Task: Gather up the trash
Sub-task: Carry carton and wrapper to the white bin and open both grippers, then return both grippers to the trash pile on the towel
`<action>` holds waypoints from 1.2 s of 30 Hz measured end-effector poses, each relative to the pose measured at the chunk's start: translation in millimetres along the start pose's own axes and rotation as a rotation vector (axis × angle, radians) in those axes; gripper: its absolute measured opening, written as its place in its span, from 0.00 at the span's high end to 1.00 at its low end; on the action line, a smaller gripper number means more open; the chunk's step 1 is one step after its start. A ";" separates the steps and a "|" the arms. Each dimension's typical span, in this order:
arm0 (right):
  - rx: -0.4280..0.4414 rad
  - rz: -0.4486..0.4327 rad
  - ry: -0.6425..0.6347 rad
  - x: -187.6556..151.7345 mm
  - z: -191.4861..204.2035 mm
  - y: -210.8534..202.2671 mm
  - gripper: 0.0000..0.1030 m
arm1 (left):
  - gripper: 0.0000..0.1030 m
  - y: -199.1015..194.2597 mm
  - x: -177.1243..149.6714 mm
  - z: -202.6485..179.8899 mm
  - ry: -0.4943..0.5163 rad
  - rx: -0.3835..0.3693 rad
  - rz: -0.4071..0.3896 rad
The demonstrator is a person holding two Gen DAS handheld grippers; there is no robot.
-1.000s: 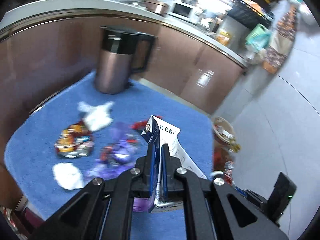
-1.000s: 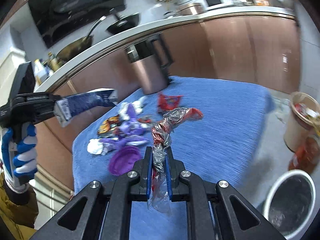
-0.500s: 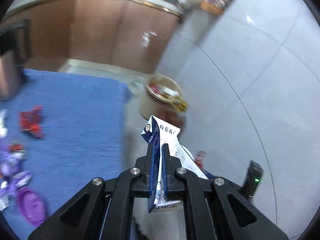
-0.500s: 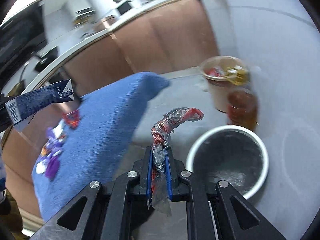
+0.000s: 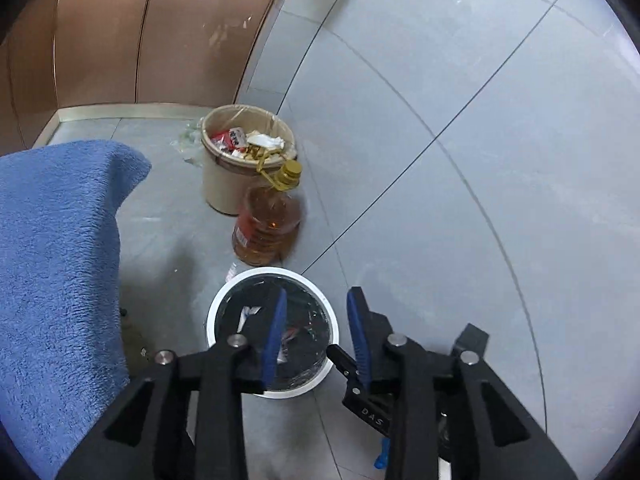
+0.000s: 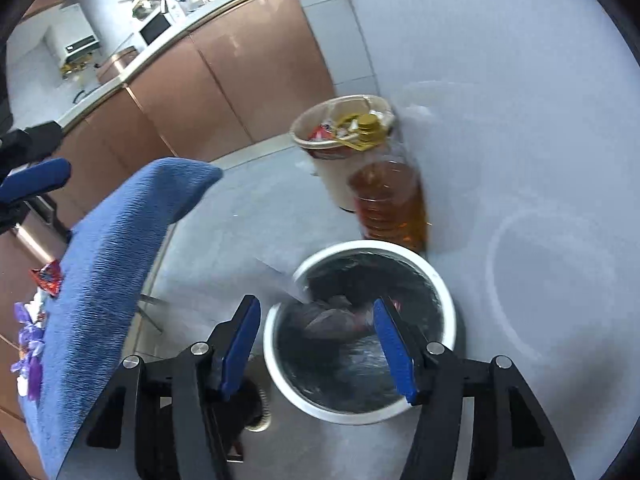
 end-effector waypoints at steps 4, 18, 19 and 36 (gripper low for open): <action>-0.002 0.000 -0.002 -3.9 1.7 -7.2 0.44 | 0.68 -33.3 -5.1 -3.9 0.052 0.051 -0.067; 0.146 -0.149 -0.182 -3.3 95.6 -98.9 0.44 | 0.66 -194.9 -77.1 13.2 0.086 0.245 -0.317; 0.162 -0.162 -0.199 -4.5 105.0 -108.8 0.44 | 0.66 -208.0 -82.9 15.8 0.083 0.253 -0.335; 0.409 -0.203 -0.529 -45.8 252.2 -196.4 0.50 | 0.66 -375.3 -202.6 127.8 -0.110 0.449 -0.534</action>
Point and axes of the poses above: each gripper's, at about its wrist camera, not at the fingertips, and y roughly the way its jaws point, z to its left, x to its top, the point moved 4 cm from there along y, roughly the way its jaws point, and after that the axes turned 12 degrees about -x, right-handed, at the moved point
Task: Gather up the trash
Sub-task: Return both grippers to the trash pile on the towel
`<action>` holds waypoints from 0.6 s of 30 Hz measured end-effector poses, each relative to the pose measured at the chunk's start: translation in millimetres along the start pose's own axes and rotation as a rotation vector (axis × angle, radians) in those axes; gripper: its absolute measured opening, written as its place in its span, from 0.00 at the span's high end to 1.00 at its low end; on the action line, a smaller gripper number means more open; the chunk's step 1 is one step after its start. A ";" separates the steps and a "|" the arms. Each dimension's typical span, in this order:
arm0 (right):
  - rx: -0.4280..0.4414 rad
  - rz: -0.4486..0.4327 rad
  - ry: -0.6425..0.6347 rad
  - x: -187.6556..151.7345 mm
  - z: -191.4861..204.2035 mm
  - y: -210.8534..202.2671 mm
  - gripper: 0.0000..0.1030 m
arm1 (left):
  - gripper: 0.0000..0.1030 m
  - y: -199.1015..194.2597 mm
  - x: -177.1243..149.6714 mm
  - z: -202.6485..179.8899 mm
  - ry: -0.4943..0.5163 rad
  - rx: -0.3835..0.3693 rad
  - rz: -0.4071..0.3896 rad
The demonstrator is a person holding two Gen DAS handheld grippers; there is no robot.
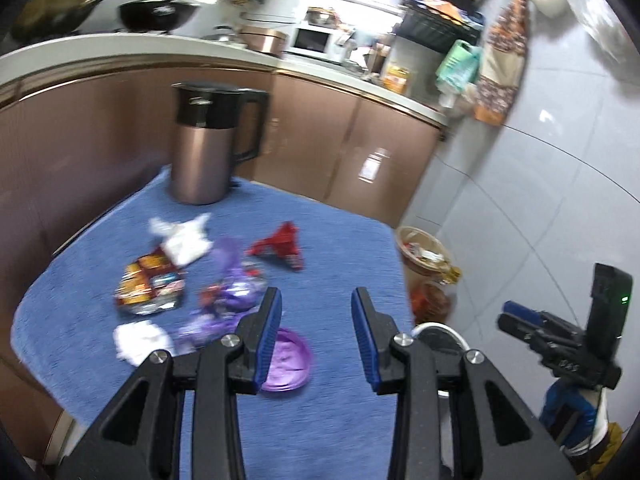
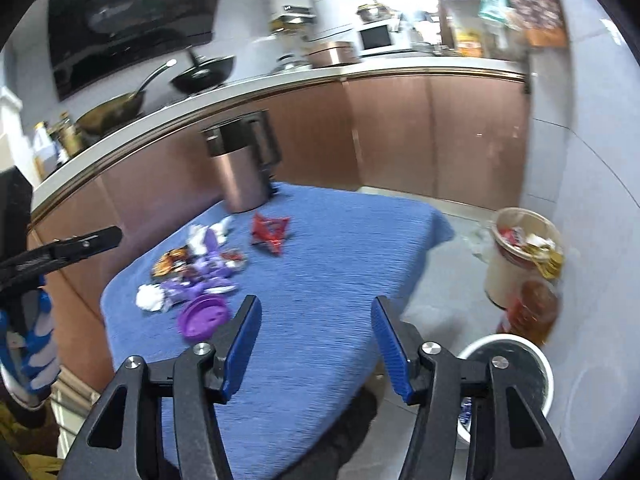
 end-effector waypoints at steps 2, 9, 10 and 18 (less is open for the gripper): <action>0.016 0.009 -0.021 2.3 11.4 3.7 0.50 | 0.66 -7.8 -2.3 16.4 -0.010 0.025 -0.011; 0.052 0.061 -0.095 6.9 48.4 28.4 0.51 | 0.66 -23.2 -15.8 84.9 -0.077 0.105 -0.008; 0.058 0.072 -0.102 5.3 51.9 33.4 0.52 | 0.66 -22.9 -18.7 92.6 -0.080 0.114 0.000; 0.116 0.195 -0.161 -14.3 84.8 87.8 0.56 | 0.66 14.0 -46.3 108.0 -0.017 0.091 0.150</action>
Point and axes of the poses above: each gripper's, at about its wrist camera, not at the fingertips, and y roughly the way its jaws point, z to its left, x to its top, the point moved 4 cm from there along y, roughly the way its jaws point, and after that the axes turned 12 degrees about -x, right-handed, at the moved point
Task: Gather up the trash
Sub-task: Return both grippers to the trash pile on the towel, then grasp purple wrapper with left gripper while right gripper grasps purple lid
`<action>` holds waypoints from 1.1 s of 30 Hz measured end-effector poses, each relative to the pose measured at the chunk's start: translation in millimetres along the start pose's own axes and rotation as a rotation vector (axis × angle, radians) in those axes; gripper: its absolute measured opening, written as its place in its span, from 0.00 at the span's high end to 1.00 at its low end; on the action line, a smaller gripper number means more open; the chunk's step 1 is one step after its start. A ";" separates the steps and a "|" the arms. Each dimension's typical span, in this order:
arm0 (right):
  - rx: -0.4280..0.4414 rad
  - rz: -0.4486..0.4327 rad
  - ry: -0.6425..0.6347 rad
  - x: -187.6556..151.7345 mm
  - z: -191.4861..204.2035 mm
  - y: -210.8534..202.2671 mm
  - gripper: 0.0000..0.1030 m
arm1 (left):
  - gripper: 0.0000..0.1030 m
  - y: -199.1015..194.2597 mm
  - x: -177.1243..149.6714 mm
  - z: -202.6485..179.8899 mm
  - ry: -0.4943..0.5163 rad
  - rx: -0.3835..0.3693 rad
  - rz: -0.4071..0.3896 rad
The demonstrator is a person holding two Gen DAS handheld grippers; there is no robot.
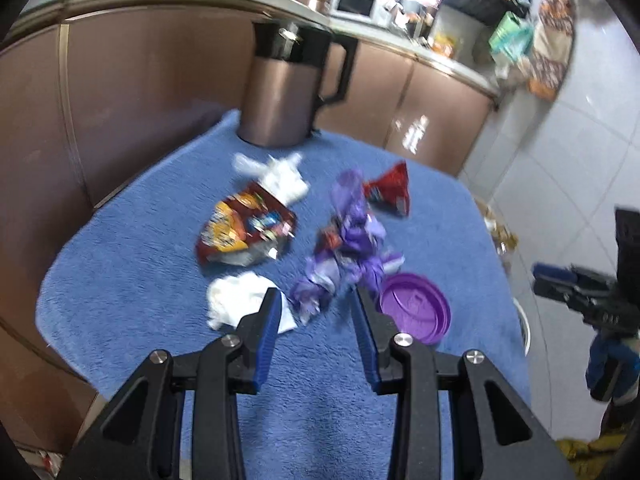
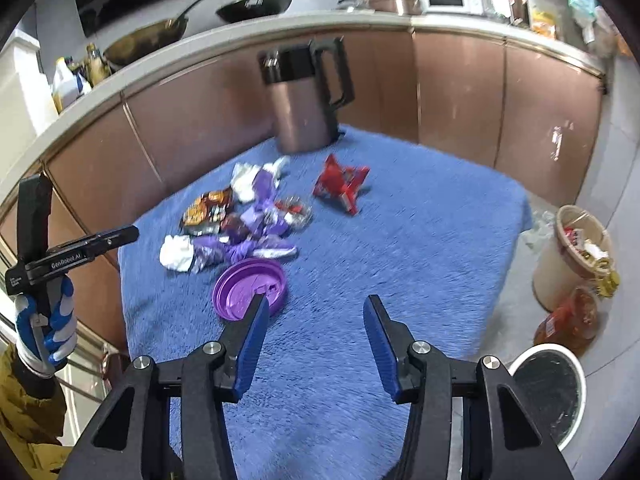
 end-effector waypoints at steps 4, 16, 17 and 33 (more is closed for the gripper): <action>0.032 0.042 -0.032 1.6 12.3 23.2 0.58 | 0.66 27.3 -1.3 -2.9 0.050 -0.005 0.066; 0.124 0.123 -0.093 14.3 40.7 79.8 0.67 | 0.67 91.2 8.0 13.9 0.067 0.035 0.201; 0.128 0.127 -0.096 14.9 42.7 82.8 0.68 | 0.67 93.2 8.3 15.2 0.062 0.032 0.205; 0.154 0.201 -0.092 8.8 52.5 116.7 0.91 | 0.71 104.2 -0.8 13.6 0.035 0.000 0.210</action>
Point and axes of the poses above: each gripper's, at about its wrist camera, not at the fingertips, and y roughly the way its jaws point, z to its left, x to its top, the point moved 4 cm from there along y, roughly the way its jaws point, and after that the axes turned 12 degrees about -x, right-handed, at the moved point
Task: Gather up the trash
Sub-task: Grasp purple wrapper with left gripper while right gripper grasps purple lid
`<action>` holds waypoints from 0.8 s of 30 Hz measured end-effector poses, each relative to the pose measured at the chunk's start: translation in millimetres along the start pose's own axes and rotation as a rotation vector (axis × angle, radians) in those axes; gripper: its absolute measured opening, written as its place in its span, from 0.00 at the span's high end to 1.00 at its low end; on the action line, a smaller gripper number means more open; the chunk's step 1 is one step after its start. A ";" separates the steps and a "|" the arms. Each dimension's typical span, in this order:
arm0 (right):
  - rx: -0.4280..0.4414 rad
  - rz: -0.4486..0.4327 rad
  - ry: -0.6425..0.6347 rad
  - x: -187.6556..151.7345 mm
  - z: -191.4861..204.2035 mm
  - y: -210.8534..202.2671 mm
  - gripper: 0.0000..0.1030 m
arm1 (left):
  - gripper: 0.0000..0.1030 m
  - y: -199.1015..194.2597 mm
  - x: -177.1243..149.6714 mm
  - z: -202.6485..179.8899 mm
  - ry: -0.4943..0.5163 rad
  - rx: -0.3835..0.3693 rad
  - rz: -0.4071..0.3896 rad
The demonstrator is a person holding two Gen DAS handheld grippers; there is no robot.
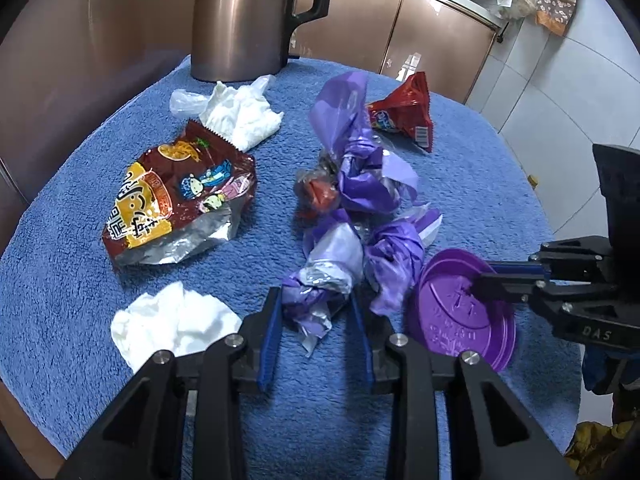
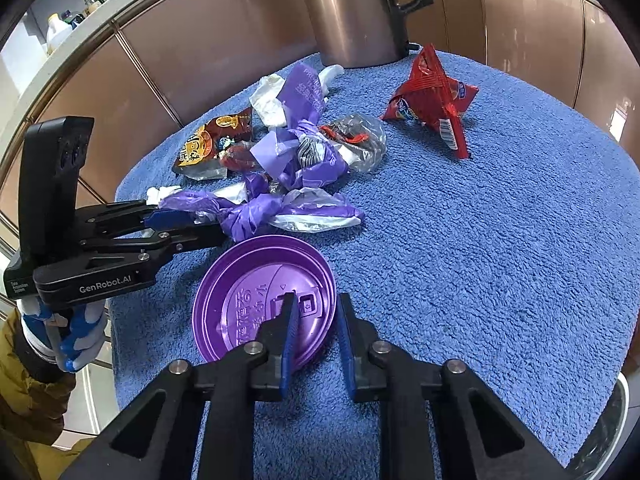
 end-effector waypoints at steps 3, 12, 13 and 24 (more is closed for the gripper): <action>-0.001 -0.008 0.001 -1.7 1.1 -3.3 0.93 | 0.72 -5.3 -2.6 -3.7 -0.004 0.000 -0.016; 0.000 -0.059 0.004 -11.8 1.9 -27.6 0.95 | 0.72 -35.4 -8.5 -12.6 -0.018 0.019 -0.082; -0.001 -0.066 0.005 -13.9 1.9 -30.9 0.95 | 0.72 -39.1 -9.2 -13.2 -0.020 0.023 -0.089; -0.009 -0.158 0.046 -35.6 -10.5 -73.5 0.95 | 0.72 -92.6 -11.5 -32.7 -0.031 0.052 -0.182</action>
Point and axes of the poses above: each gripper's, at about its wrist camera, not at the fingertips, and y roughly the way its jaws point, z to its left, x to its top, the point moved 4 cm from there along y, roughly the way its jaws point, and after that the axes turned 12 degrees about -x, right-handed, at the moved point
